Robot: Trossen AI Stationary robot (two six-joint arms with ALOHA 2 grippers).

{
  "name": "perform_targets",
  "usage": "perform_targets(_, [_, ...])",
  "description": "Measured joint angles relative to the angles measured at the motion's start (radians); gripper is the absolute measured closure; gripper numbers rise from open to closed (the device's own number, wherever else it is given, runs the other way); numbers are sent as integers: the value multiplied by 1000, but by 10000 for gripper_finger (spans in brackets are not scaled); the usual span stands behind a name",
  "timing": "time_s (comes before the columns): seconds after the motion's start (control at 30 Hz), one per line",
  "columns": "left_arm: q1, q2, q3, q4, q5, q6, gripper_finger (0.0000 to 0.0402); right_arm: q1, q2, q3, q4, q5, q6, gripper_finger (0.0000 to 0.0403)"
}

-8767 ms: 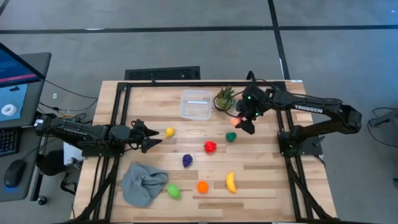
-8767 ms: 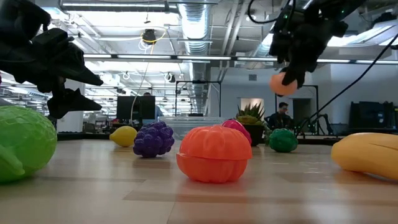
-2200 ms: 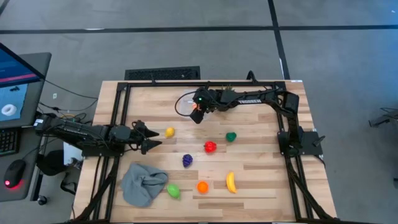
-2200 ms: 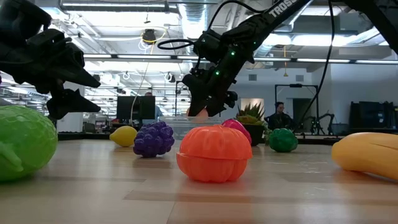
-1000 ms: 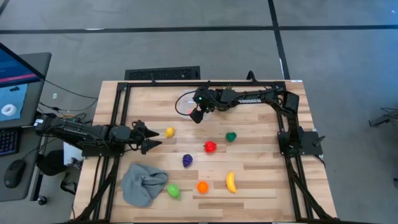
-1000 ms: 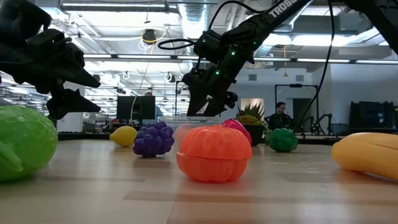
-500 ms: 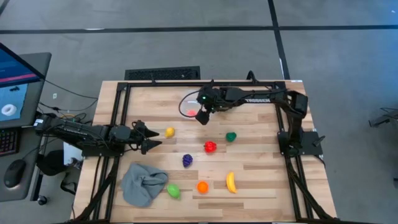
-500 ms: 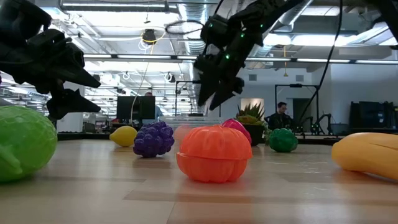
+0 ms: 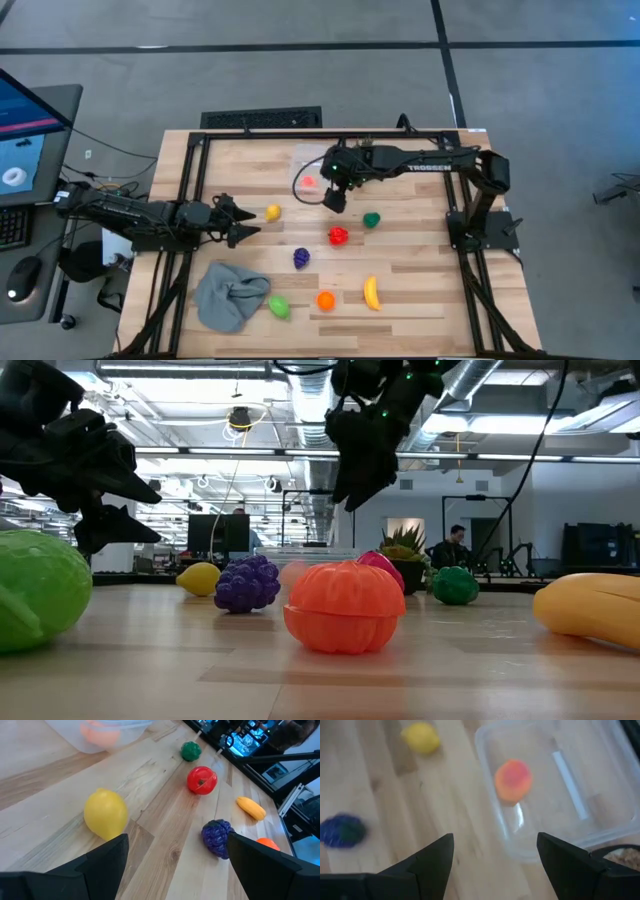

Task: Pick and placing Produce into tupperware
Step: Put the red apple into the transparent container

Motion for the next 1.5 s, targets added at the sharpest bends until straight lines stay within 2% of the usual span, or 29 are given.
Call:
perform_targets(0.23, [0,0,0,0,0,0,78,29,-50,-1,-69,0,-8,92])
perform_targets(0.5, [0,0,0,0,0,0,78,81,-150,-1,-67,5,-15,92])
perform_targets(0.67, [0,0,0,0,0,0,78,127,-239,-1,-80,57,-23,92])
perform_targets(0.83, [0,0,0,0,0,0,78,171,-350,-1,-93,63,-24,92])
perform_targets(1.07, [0,0,0,0,0,-1,78,246,-472,-4,-132,174,1,92])
perform_targets(1.13, [0,0,0,0,0,-14,78,274,-505,-49,-115,191,22,92])
perform_targets(1.23, [0,0,0,1,0,-21,78,324,-573,-186,-34,224,92,94])
perform_targets(1.4, [0,0,0,3,0,-40,78,431,-692,-442,224,360,178,106])
perform_targets(1.5, [0,0,0,4,0,-40,78,471,-727,-539,292,392,206,111])
